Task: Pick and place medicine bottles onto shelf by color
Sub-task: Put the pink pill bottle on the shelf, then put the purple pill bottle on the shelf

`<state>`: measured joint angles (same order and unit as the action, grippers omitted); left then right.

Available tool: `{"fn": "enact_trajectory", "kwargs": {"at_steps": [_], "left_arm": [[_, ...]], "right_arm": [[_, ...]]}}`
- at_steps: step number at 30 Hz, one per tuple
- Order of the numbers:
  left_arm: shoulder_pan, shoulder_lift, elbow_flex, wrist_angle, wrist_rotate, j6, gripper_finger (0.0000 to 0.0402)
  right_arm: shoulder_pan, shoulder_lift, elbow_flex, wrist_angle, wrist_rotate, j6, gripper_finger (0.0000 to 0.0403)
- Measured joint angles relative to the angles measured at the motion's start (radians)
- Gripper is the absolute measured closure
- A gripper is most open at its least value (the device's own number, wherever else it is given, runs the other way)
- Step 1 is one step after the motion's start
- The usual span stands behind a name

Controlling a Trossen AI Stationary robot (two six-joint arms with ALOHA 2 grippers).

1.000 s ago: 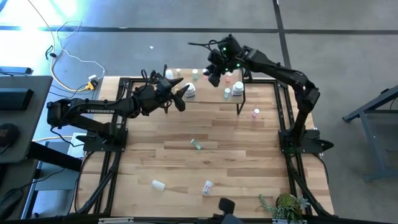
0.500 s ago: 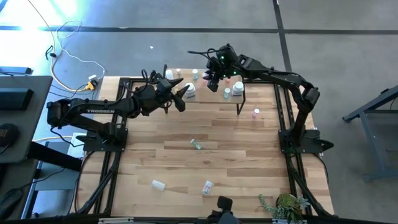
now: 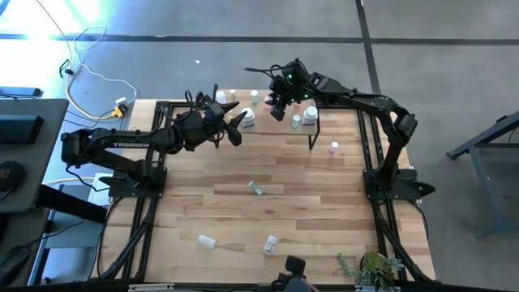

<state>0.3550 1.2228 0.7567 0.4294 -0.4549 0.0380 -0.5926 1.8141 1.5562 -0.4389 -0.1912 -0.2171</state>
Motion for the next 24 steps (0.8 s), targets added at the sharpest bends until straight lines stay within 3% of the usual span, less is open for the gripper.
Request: {"fn": "enact_trajectory", "kwargs": {"at_steps": [11, 24], "left_arm": [[0.0, 0.0, 0.0, -0.041, -0.001, 0.0, 0.0206], [0.0, 0.0, 0.0, -0.074, -0.001, 0.0, 0.0206]], "right_arm": [[0.004, -0.005, -0.003, -0.017, 0.034, 0.031, 0.0243], [0.003, -0.106, -0.001, -0.051, 0.027, 0.045, 0.0238]]}}
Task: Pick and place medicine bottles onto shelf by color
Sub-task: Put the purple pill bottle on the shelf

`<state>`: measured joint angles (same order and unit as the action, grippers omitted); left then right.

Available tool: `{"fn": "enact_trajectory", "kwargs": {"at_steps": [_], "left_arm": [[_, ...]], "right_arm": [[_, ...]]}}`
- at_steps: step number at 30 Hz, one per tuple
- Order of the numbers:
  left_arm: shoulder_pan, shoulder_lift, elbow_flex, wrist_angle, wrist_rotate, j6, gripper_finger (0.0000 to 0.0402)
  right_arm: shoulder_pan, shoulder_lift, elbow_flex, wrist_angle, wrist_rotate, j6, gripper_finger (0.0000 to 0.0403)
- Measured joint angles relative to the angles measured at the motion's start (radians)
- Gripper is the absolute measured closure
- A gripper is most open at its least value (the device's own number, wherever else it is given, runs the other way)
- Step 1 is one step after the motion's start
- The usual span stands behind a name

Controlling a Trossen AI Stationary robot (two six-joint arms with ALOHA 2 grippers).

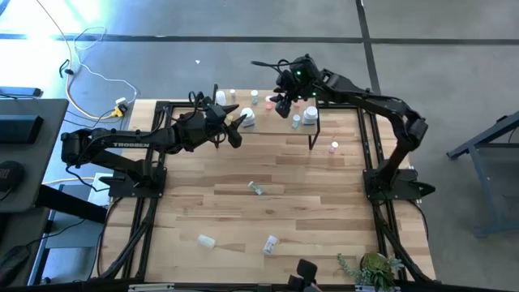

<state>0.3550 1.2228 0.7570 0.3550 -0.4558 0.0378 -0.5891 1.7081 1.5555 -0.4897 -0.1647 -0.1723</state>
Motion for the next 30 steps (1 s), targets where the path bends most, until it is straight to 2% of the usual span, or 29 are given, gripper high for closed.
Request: {"fn": "enact_trajectory", "kwargs": {"at_steps": [9, 18, 30], "left_arm": [[0.0, 0.0, 0.0, 0.0, 0.0, 0.0, 0.0206], [0.0, 0.0, 0.0, -0.007, 0.0, 0.0, 0.0206], [0.0, 0.0, 0.0, -0.03, 0.0, 0.0, 0.0206]], "right_arm": [[-0.001, -0.114, 0.001, -0.074, 0.019, 0.06, 0.0237], [-0.044, -0.222, 0.001, -0.191, 0.196, 0.041, 0.0237], [-0.195, -0.271, 0.001, -0.407, 0.196, 0.111, 0.0237]]}}
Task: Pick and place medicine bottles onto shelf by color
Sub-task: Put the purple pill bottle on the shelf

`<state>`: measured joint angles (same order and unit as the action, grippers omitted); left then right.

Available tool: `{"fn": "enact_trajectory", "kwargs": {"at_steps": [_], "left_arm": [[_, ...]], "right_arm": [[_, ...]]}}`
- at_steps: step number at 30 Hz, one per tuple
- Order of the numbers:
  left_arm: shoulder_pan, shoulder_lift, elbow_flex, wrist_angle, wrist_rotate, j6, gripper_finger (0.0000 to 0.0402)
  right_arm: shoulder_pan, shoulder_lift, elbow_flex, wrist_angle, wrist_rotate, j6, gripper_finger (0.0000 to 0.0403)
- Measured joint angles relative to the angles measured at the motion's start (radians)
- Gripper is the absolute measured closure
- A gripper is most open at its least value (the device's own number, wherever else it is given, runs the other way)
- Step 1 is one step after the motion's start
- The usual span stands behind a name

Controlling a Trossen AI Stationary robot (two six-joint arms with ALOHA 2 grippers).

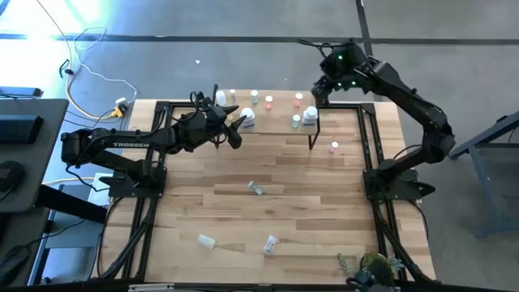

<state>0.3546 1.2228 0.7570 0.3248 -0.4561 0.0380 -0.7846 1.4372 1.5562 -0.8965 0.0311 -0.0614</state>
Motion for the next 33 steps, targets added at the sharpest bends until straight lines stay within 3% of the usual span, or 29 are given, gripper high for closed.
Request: {"fn": "enact_trajectory", "kwargs": {"at_steps": [6, 15, 23, 33], "left_arm": [[0.0, 0.0, 0.0, 0.0, 0.0, 0.0, 0.0206], [0.0, 0.0, 0.0, -0.018, 0.0, 0.0, 0.0206], [0.0, 0.0, 0.0, -0.018, 0.0, 0.026, 0.0206], [0.0, 0.0, 0.0, -0.018, 0.0, 0.026, 0.0206]], "right_arm": [[-0.031, -0.001, 0.0, -0.093, 0.007, 0.02, 0.0237], [-0.034, -0.078, -0.013, -0.15, 0.152, 0.039, 0.0237], [-0.047, -0.276, -0.311, -0.002, 0.189, 0.175, 0.0237], [-0.046, -0.436, -0.378, -0.115, 0.175, 0.448, 0.0237]]}}
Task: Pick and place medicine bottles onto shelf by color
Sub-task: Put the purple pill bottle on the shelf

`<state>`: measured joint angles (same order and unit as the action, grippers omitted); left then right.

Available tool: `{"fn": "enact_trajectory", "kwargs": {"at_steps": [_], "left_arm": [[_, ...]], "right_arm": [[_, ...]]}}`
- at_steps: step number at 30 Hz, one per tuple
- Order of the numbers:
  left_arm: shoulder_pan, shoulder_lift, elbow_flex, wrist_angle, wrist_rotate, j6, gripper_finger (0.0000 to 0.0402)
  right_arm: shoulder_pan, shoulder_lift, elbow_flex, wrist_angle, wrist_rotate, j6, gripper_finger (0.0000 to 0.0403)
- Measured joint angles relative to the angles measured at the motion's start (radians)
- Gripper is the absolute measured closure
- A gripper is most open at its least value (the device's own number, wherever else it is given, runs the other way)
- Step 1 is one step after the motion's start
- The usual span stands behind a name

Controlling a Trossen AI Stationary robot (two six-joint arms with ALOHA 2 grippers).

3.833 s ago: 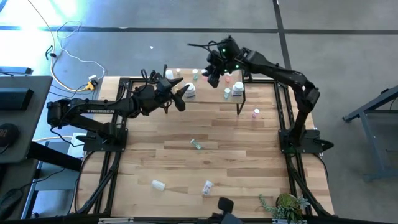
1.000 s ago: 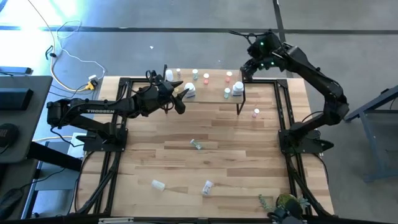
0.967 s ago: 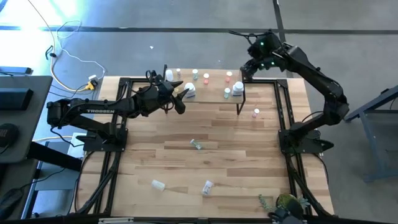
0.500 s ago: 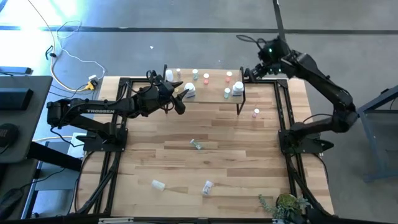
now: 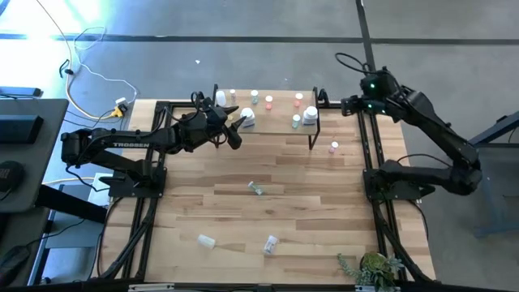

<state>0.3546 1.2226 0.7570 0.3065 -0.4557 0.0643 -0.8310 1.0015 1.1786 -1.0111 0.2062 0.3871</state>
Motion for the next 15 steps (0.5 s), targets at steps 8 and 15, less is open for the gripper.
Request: {"fn": "enact_trajectory", "kwargs": {"at_steps": [8, 15], "left_arm": [[0.0, 0.0, 0.0, 0.0, 0.0, 0.0, 0.0206], [-0.002, 0.0, 0.0, -0.005, 0.016, 0.0, 0.0206]], "right_arm": [[0.0, -0.001, 0.0, -0.109, -0.028, 0.142, 0.0237], [0.0, 0.037, 0.0, -0.21, -0.031, 0.192, 0.0237]]}}
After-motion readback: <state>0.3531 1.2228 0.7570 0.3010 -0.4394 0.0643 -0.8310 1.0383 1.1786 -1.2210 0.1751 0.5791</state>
